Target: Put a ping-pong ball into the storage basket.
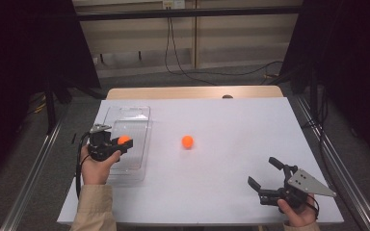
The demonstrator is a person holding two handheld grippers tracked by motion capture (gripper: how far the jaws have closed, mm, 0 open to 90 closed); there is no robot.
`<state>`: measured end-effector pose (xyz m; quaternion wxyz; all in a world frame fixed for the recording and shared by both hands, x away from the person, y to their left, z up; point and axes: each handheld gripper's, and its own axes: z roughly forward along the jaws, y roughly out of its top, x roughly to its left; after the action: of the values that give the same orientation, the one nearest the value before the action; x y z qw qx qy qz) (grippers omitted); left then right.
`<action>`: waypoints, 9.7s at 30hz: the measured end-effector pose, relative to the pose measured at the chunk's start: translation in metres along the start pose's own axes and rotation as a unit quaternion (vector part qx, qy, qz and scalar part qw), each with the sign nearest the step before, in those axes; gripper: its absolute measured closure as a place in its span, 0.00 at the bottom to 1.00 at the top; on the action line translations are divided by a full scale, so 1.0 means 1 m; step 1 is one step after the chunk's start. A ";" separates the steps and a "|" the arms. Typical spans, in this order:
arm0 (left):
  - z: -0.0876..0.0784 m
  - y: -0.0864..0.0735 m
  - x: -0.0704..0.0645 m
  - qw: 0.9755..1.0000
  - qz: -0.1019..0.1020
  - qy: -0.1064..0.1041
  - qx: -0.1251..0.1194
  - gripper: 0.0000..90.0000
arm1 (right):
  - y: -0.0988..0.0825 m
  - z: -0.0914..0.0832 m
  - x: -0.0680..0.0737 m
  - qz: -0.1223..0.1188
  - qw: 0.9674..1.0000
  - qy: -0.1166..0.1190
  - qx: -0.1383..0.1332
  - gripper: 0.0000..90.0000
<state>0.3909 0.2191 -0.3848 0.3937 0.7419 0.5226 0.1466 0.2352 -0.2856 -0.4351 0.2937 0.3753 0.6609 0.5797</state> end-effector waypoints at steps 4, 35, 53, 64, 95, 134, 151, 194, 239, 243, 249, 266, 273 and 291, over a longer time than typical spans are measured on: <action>0.001 -0.001 0.000 1.000 -0.002 0.001 0.001 0.57 | 0.000 0.000 0.000 0.000 1.000 0.000 0.000 0.03; 0.006 -0.003 0.003 1.000 -0.003 0.016 0.007 0.50 | 0.000 0.000 0.000 0.002 1.000 -0.001 0.000 0.03; 0.002 0.000 -0.004 1.000 -0.008 -0.003 -0.015 0.29 | 0.000 -0.001 -0.001 0.001 1.000 -0.002 -0.002 0.03; 0.002 0.004 -0.017 1.000 0.007 -0.022 -0.019 0.24 | 0.000 -0.002 -0.001 0.002 1.000 -0.004 -0.003 0.03; 0.001 0.011 -0.038 0.998 0.030 -0.054 -0.024 0.13 | 0.000 -0.002 -0.001 0.001 1.000 -0.004 -0.002 0.03; 0.009 0.014 -0.058 0.996 0.046 -0.077 -0.024 0.12 | 0.000 -0.001 -0.001 0.004 1.000 -0.005 -0.003 0.03; 0.011 0.014 -0.062 0.995 0.052 -0.084 -0.024 0.12 | 0.000 0.000 -0.001 0.004 1.000 -0.005 -0.002 0.02; 0.020 0.014 -0.079 0.992 0.068 -0.101 -0.017 0.11 | 0.000 0.001 -0.001 0.005 1.000 -0.002 -0.003 0.01; 0.035 0.015 -0.097 0.990 0.084 -0.110 -0.016 0.11 | 0.001 0.002 -0.001 0.006 1.000 -0.002 -0.003 0.02; 0.036 0.015 -0.099 0.990 0.086 -0.111 -0.016 0.11 | 0.001 0.002 -0.002 0.006 1.000 -0.003 -0.003 0.02; 0.039 0.014 -0.102 0.989 0.089 -0.113 -0.016 0.10 | 0.001 0.003 -0.002 0.007 1.000 -0.002 -0.003 0.02; 0.044 0.013 -0.109 0.988 0.098 -0.121 -0.021 0.09 | 0.000 0.004 -0.003 0.008 1.000 -0.005 -0.002 0.02; 0.045 0.013 -0.110 0.987 0.103 -0.122 -0.026 0.09 | 0.000 0.004 -0.003 0.010 1.000 -0.005 -0.001 0.02; 0.054 0.012 -0.117 0.985 0.112 -0.126 -0.027 0.09 | -0.001 0.004 -0.005 0.016 1.000 -0.008 -0.002 0.02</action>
<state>0.3841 0.0896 -0.3883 0.4571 0.7975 0.3785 0.1087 0.2407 -0.2877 -0.4366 0.2905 0.3897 0.6516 0.5824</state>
